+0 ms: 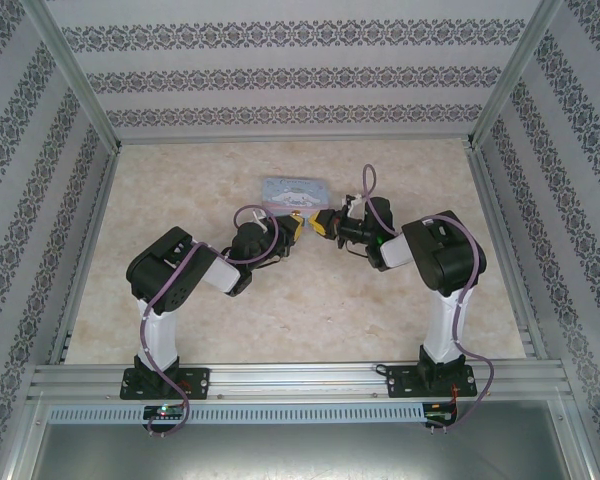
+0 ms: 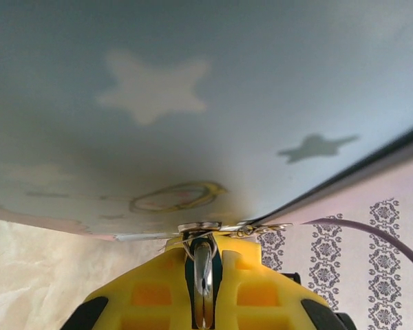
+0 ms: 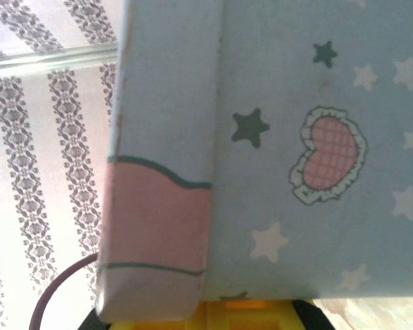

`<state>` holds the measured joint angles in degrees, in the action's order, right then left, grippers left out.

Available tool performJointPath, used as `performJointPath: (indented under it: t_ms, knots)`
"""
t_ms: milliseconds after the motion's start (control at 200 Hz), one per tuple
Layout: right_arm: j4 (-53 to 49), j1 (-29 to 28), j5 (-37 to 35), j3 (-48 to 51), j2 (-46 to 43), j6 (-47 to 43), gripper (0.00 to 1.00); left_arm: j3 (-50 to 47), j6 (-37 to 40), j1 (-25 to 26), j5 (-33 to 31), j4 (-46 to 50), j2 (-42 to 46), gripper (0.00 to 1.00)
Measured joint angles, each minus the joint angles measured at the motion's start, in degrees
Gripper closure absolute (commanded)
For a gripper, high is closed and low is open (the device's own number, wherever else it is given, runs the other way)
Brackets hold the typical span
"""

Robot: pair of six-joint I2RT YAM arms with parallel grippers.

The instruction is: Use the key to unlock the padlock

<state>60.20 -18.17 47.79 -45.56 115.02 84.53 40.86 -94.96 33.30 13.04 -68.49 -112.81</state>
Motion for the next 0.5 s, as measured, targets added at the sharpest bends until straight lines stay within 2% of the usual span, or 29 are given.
performJointPath:
  t_ms: [260,500]
  knots:
    - [-4.79,1.11,4.24,-2.58,0.22,-2.45,1.00,0.04,0.11,0.00,-0.09,-0.09,0.00,1.00]
    - [-4.22,1.16,4.13,-2.16,0.26,-2.45,1.00,0.04,0.20,0.00,-0.09,-0.07,0.00,1.00]
